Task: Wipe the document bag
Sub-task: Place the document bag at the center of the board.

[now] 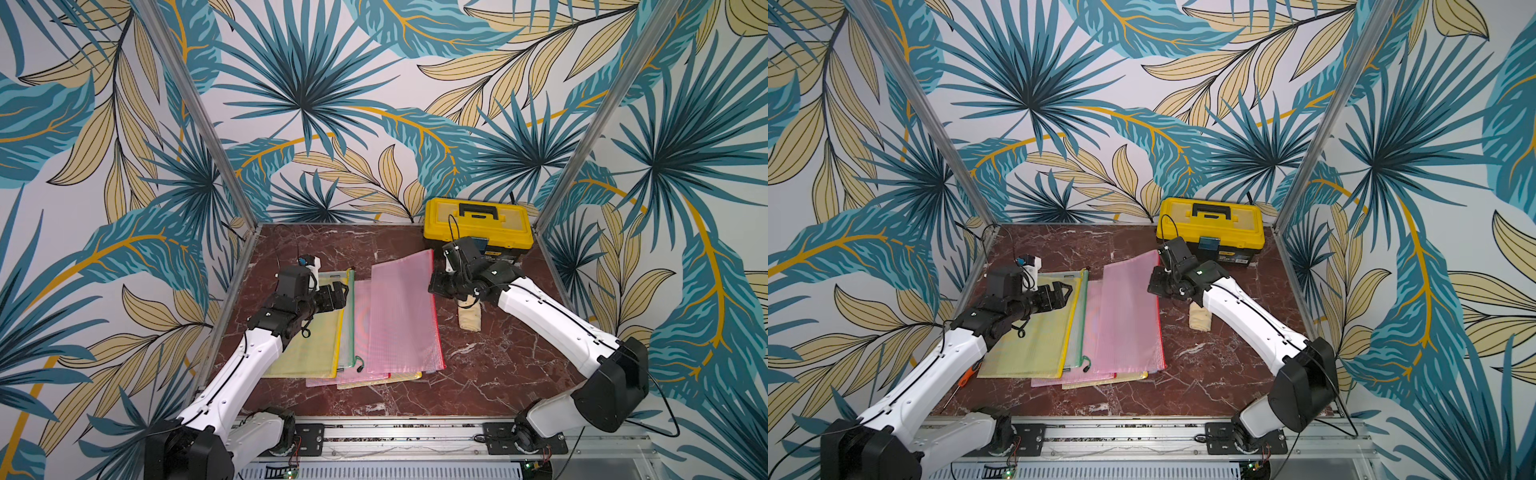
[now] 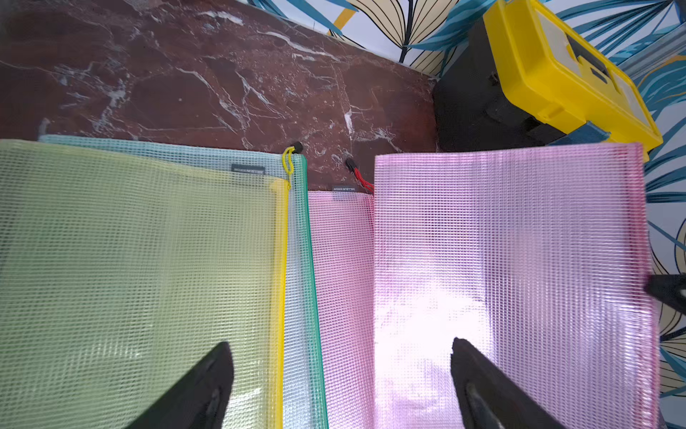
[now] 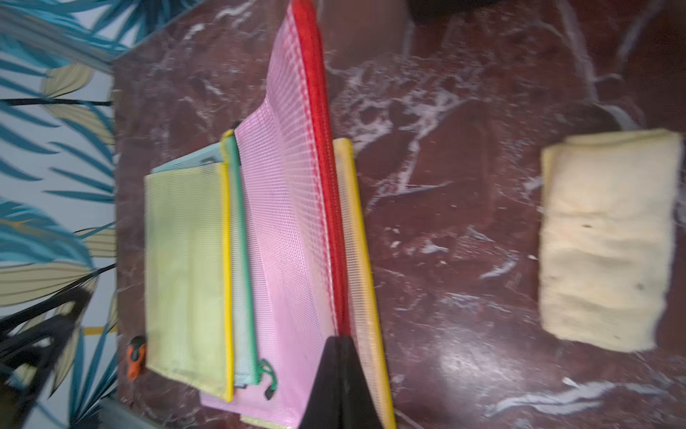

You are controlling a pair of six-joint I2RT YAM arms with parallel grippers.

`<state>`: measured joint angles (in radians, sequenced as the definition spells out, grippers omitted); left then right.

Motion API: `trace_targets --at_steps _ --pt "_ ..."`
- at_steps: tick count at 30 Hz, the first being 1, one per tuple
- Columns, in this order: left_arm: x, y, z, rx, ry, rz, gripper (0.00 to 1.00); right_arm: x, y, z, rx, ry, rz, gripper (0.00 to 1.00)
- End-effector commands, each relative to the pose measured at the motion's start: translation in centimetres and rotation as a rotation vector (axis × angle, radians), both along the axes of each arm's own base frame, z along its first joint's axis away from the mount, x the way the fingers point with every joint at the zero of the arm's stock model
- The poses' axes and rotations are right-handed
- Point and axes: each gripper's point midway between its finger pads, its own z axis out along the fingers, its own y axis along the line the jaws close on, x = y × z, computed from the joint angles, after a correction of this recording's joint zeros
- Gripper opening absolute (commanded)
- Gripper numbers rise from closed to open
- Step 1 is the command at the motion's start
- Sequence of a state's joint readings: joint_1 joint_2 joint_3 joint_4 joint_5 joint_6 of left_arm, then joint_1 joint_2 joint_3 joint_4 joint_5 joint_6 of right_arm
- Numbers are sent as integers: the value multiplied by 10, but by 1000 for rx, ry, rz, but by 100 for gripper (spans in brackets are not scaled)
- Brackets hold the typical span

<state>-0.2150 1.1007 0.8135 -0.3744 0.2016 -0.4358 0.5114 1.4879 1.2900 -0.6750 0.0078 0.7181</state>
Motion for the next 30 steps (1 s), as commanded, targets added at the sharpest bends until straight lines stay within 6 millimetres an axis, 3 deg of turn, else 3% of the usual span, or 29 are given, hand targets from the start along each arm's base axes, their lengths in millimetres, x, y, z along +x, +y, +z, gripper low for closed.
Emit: trace_targets --at_steps 1,6,9,11,14,16,23,28,30 --pt "3 -5 3 -23 -6 -25 93 0 -15 -1 -15 -48 -19 0" --pt "5 -13 1 -41 10 -70 93 11 -8 -28 -49 -69 66 0" --pt "5 -19 0 -61 21 -96 93 19 -16 -43 -118 -26 45 0" --pt "5 -21 0 -69 25 -103 93 22 -25 -48 -174 -16 24 10" --pt "4 -22 -2 -72 31 -109 93 24 -47 -45 -262 -17 -38 42" --pt "3 -22 -4 -72 37 -111 93 24 -62 -40 -321 -20 -65 53" --pt "5 -24 -10 -74 58 -117 93 19 -98 -24 -411 -44 -123 57" --pt "6 -24 -12 -70 62 -116 93 17 -133 -54 -380 107 -212 61" --pt "7 -24 -14 -68 66 -117 93 17 -138 -64 -349 155 -273 61"
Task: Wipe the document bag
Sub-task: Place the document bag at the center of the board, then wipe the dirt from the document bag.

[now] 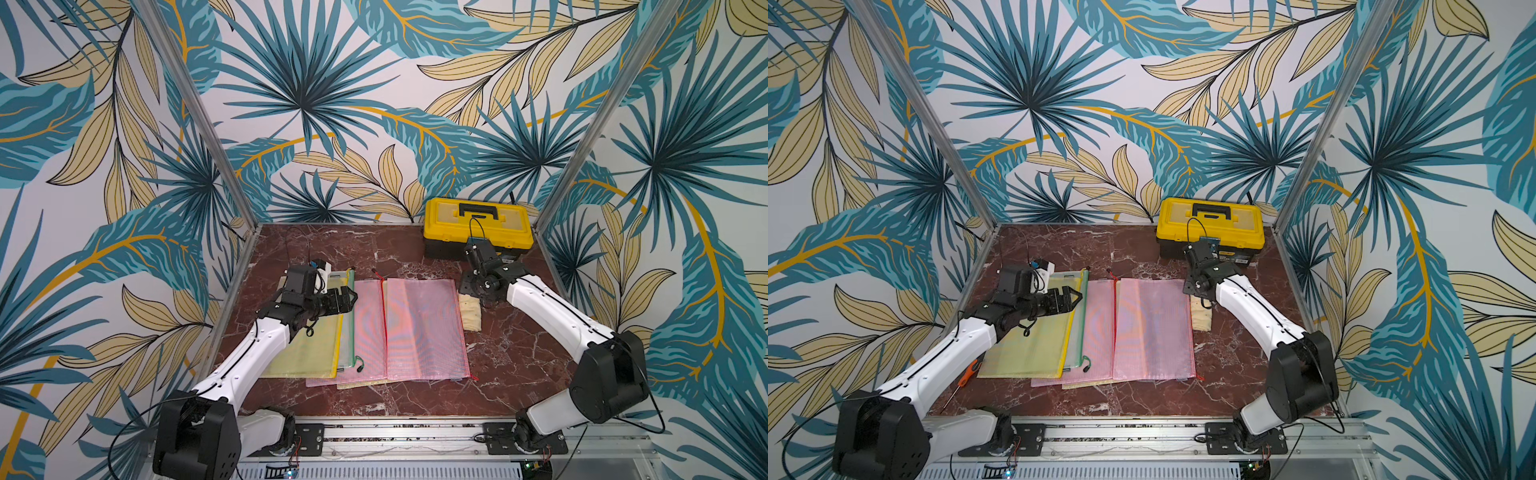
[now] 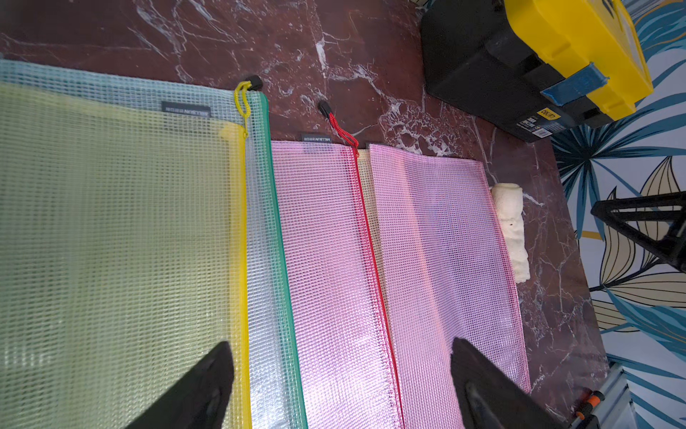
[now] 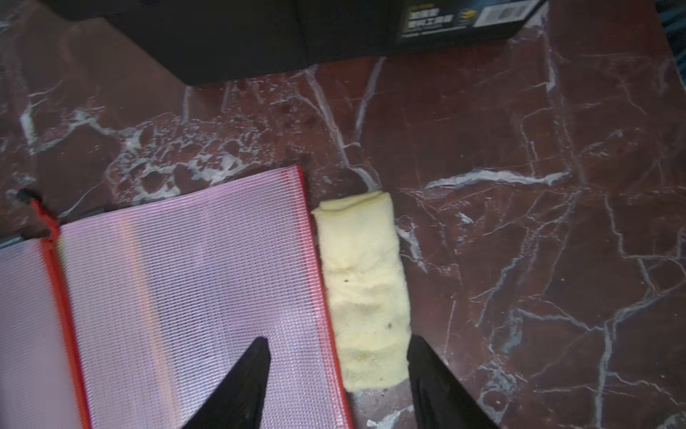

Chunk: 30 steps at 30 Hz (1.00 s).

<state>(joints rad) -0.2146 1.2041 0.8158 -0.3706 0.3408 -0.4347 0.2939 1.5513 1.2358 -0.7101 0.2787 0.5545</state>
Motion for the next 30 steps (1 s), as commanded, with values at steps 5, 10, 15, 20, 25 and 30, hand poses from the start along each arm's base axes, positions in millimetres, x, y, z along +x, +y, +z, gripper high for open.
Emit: trace_targets --at_steps 5,10,15,20,25,30 --pt "9 0 10 0 -35 -5 93 -17 4 -41 193 165 -304 61" --pt "7 1 6 6 -31 -1 93 -22 6 -47 378 66 -588 61" --pt "5 2 1 15 -25 -4 93 -38 -17 -43 412 -41 -838 62" --pt "5 2 -3 23 -15 -10 93 -29 -17 -46 423 -56 -875 63" --pt "6 2 -6 30 -10 -11 93 -19 -9 -61 459 -41 -915 64" --pt "5 2 -9 33 -5 -17 93 -9 1 -79 492 -1 -942 64"
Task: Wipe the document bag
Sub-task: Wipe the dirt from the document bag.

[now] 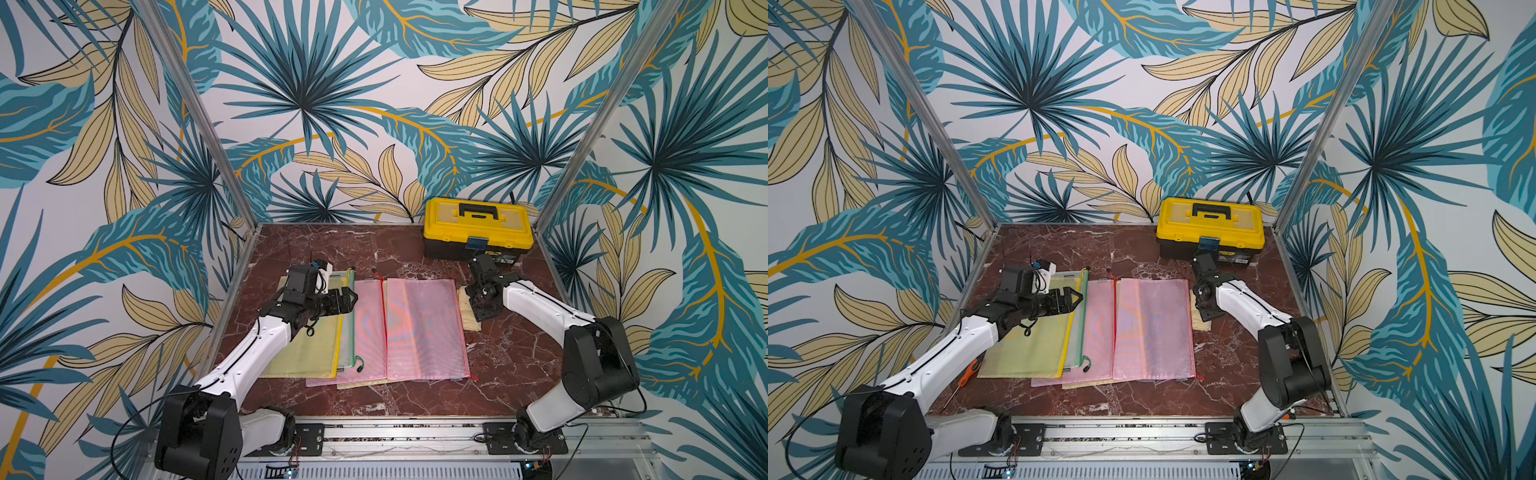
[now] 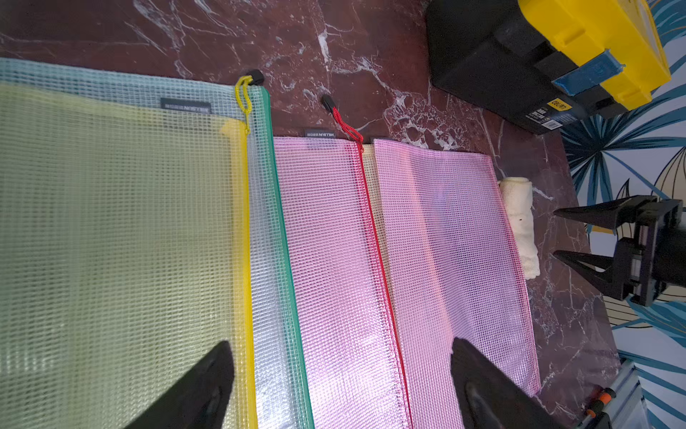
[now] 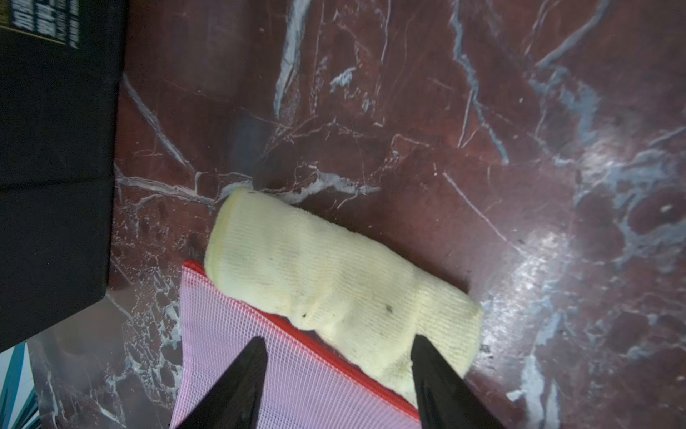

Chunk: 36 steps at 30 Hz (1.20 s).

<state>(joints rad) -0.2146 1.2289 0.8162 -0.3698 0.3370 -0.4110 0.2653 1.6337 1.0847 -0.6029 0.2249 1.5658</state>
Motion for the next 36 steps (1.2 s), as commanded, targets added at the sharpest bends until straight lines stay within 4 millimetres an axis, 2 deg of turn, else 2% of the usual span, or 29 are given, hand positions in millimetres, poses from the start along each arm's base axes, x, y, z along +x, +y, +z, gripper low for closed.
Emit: trace_targets --at_steps 1,4,8,14,23,27,30,34,36 --pt "4 1 0 10 -18 -6 93 10 8 -9 38 5 -32 65" --pt "4 1 -3 11 -9 -10 93 14 6 -14 14 31 -28 65" --pt "3 1 -5 8 -3 -11 93 11 -7 -21 -29 65 -54 66" --pt "3 1 -9 13 8 -10 93 9 -15 -46 -14 137 -55 68" --pt "4 1 -14 18 21 -9 93 33 5 -70 12 262 164 69" --pt "4 2 -16 23 25 -5 93 31 9 -75 -13 324 240 68" --pt "4 3 -18 25 29 -2 93 29 7 -69 -73 349 288 61" --pt "4 3 -17 24 25 -1 93 26 2 -59 -133 347 333 33" --pt "4 3 -17 24 25 -1 93 24 -1 -55 -148 340 344 27"
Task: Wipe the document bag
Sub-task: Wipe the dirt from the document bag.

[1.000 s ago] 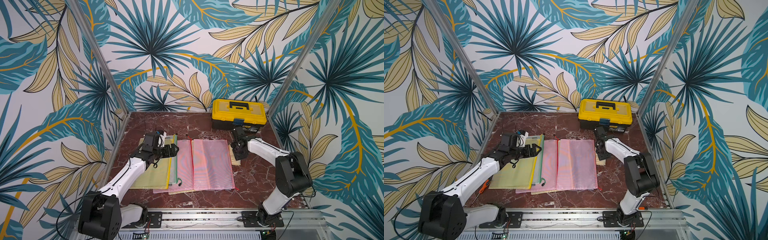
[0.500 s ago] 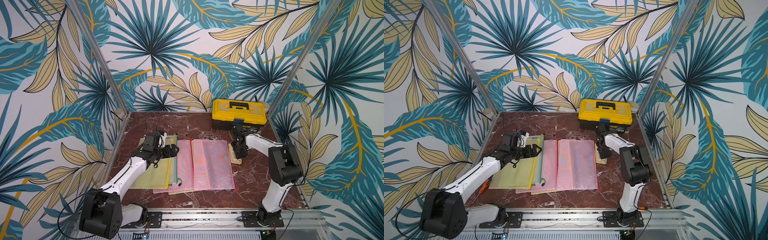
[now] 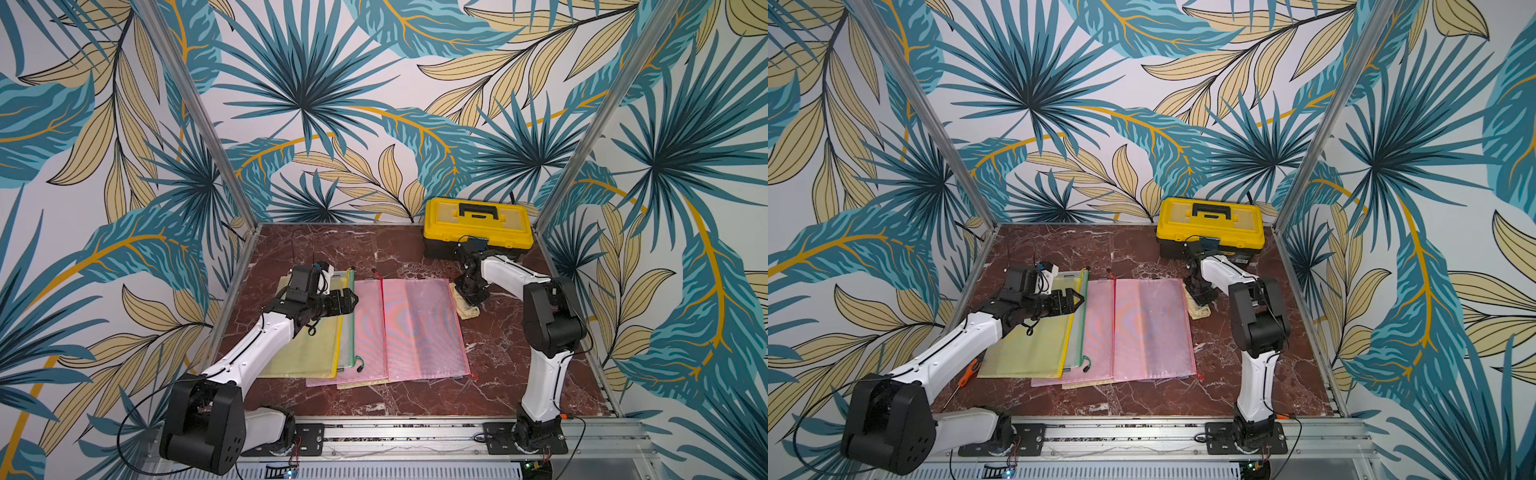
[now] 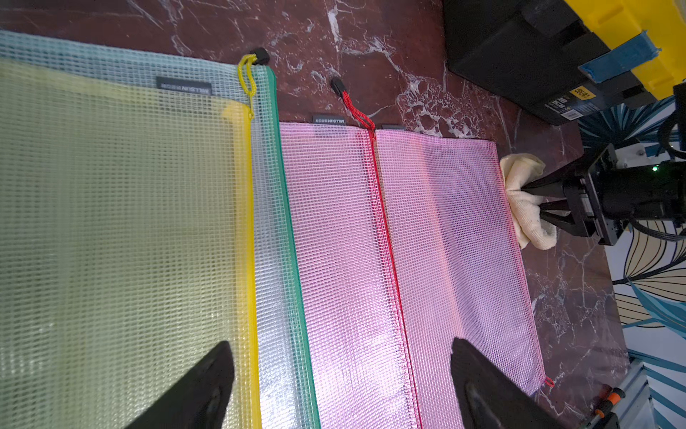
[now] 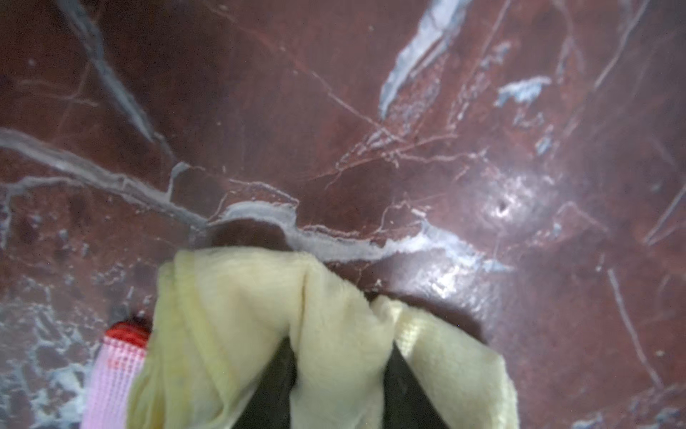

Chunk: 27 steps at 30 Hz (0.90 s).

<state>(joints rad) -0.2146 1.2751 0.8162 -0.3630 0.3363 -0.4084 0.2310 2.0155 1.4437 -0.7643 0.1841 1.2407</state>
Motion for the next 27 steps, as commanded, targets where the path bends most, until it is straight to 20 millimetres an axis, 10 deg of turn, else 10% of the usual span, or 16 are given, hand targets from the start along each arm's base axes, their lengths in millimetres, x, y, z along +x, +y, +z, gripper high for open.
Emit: trace_targets --at_steps 1,5,14,20,27 --pt "2 3 -3 12 -11 -1 93 -29 -9 -8 -65 103 69 21" --pt "3 -4 1 -23 -7 -17 92 -34 -22 19 -130 55 120 0" --pt "2 -55 -1 -81 40 -123 91 -31 6 118 -106 -276 412 0" --pt "-7 -83 -15 -113 107 -200 88 -57 72 85 24 -156 663 0" --pt "-15 -88 -23 -132 146 -225 88 -81 13 78 -208 -70 533 0"
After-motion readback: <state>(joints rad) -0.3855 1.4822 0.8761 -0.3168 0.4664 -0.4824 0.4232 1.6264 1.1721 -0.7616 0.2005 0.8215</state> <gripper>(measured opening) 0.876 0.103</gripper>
